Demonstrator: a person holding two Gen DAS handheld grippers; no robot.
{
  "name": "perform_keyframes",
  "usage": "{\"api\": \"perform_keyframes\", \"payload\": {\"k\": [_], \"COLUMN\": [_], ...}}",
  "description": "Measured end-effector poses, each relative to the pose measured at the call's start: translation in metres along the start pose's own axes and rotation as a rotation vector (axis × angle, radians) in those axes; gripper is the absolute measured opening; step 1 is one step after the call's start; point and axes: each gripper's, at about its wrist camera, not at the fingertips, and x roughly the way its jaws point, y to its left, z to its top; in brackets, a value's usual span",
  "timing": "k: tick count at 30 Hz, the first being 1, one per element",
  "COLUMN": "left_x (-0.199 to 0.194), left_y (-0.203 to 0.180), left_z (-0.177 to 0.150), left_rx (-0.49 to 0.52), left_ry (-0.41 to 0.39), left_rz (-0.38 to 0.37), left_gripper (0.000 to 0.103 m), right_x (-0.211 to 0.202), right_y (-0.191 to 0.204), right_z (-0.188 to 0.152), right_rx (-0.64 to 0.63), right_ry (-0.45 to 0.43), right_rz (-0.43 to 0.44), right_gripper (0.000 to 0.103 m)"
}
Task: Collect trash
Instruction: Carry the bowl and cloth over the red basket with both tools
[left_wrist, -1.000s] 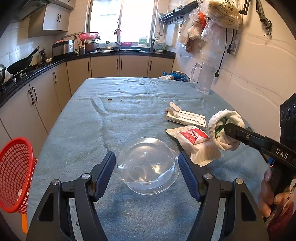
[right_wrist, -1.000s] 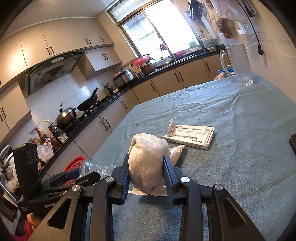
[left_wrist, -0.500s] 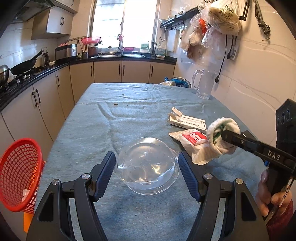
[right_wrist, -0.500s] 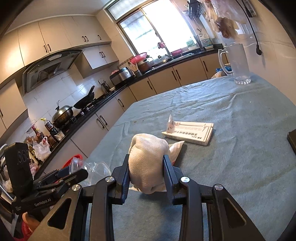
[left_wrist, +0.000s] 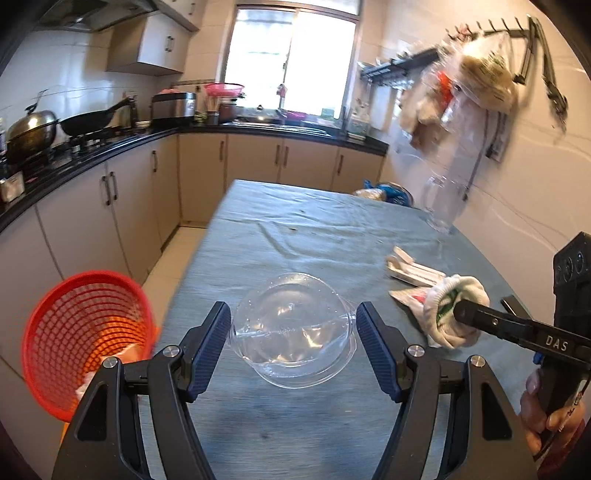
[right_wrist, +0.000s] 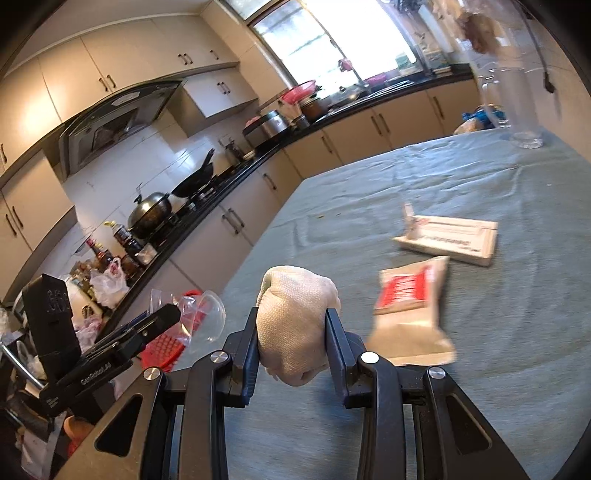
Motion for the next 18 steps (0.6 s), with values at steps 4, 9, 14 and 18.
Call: {"api": "perform_keyframes", "payload": {"k": [4, 9, 14, 18], "left_x": [-0.009, -0.016, -0.023, -0.028], "left_y": [0.029, 0.064, 0.1, 0.129], "left_z": [0.001, 0.0, -0.006, -0.013], "left_rx": [-0.044, -0.093, -0.142, -0.176], "left_ry": [-0.018, -0.028, -0.032, -0.03], "left_rz": [0.036, 0.078, 0.132, 0.175], "left_gripper": [0.07, 0.07, 0.07, 0.07], "right_x": [0.021, 0.05, 0.084, 0.108], "right_y": [0.025, 0.061, 0.098, 0.12], "right_z": [0.003, 0.004, 0.004, 0.002], "right_rx": [-0.023, -0.054, -0.098, -0.115], "right_ry": [0.039, 0.084, 0.136, 0.172], "right_rz": [0.041, 0.087, 0.126, 0.148], "right_gripper": [0.035, 0.035, 0.035, 0.035]}}
